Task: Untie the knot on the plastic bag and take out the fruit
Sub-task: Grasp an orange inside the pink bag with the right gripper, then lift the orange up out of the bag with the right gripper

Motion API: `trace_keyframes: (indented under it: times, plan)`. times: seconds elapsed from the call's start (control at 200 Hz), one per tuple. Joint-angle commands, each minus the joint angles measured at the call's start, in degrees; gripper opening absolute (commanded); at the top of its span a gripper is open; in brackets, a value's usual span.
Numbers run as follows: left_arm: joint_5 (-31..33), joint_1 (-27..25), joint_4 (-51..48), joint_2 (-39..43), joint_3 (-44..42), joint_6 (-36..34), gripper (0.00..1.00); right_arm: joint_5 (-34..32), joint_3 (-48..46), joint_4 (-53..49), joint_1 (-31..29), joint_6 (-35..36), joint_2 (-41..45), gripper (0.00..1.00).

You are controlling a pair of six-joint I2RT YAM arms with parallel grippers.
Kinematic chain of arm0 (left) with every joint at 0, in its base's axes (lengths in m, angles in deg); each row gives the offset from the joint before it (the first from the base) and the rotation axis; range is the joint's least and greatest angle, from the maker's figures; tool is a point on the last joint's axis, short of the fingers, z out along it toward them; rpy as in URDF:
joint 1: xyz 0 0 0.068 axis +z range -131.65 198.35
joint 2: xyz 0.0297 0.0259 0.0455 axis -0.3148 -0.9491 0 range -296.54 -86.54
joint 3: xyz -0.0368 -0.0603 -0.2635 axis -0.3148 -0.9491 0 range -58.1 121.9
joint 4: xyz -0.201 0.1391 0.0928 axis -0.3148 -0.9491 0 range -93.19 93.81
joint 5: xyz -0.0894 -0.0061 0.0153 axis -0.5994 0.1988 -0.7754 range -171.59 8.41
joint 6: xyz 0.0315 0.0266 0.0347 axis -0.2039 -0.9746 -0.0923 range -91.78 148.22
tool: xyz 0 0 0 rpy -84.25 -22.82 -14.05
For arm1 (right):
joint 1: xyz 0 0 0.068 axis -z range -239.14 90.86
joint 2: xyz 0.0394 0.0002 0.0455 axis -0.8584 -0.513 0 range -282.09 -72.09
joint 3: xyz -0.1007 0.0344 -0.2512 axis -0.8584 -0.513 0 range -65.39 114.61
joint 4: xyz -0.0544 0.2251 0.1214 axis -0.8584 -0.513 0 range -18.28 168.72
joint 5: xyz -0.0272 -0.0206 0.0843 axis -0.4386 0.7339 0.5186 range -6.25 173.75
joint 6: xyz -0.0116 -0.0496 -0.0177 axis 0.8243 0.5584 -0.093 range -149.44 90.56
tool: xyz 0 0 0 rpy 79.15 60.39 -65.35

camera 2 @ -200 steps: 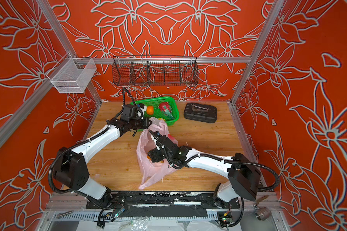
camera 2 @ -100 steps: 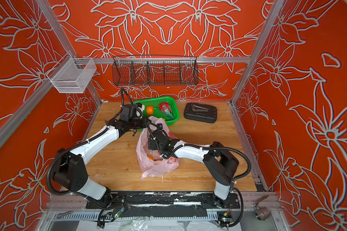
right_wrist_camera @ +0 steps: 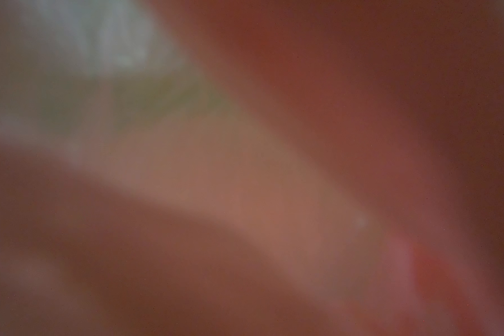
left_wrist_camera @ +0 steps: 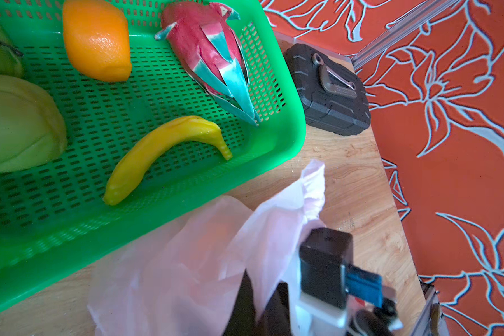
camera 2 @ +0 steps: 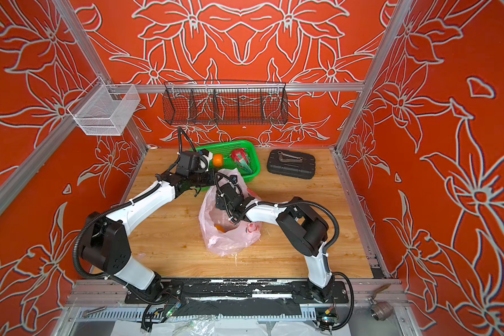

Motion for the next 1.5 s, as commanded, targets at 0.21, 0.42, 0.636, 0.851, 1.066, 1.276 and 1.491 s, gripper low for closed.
trace_keyframes:
  times: [0.21, 0.42, 0.636, 0.851, 1.066, 1.276, 1.491]
  plan:
    - [-0.1, -0.1, -0.4, 0.2, 0.4, -1.5, 0.00, 0.1, 1.1, 4.8, 0.8, 2.8, -2.1, 0.53]
    - [1.5, 0.0, -0.5, 0.9, 0.3, -2.0, 0.00, 4.5, -3.4, 6.8, 0.8, 5.0, 2.9, 0.46]
    - [2.3, 0.3, -1.2, 0.9, 1.2, -2.7, 0.00, 10.0, -9.1, 7.8, 0.7, 4.7, 9.2, 0.45]
    - [2.6, 0.6, -1.7, 1.2, 1.5, -3.0, 0.00, 14.4, -15.1, 10.9, 0.6, 2.0, 15.1, 0.45]
    - [3.4, 0.9, -2.4, 2.5, 1.4, -4.3, 0.08, 20.1, -19.5, 12.0, 0.7, 0.8, 22.7, 0.45]
    - [3.5, 1.0, -2.3, 4.7, 1.3, -5.4, 0.31, 24.1, -20.9, 9.9, 0.8, 1.8, 31.2, 0.45]
    - [2.7, 1.0, -0.3, 9.4, 0.2, -9.3, 0.44, 24.5, -19.0, 5.7, 1.7, 3.0, 39.5, 0.45]
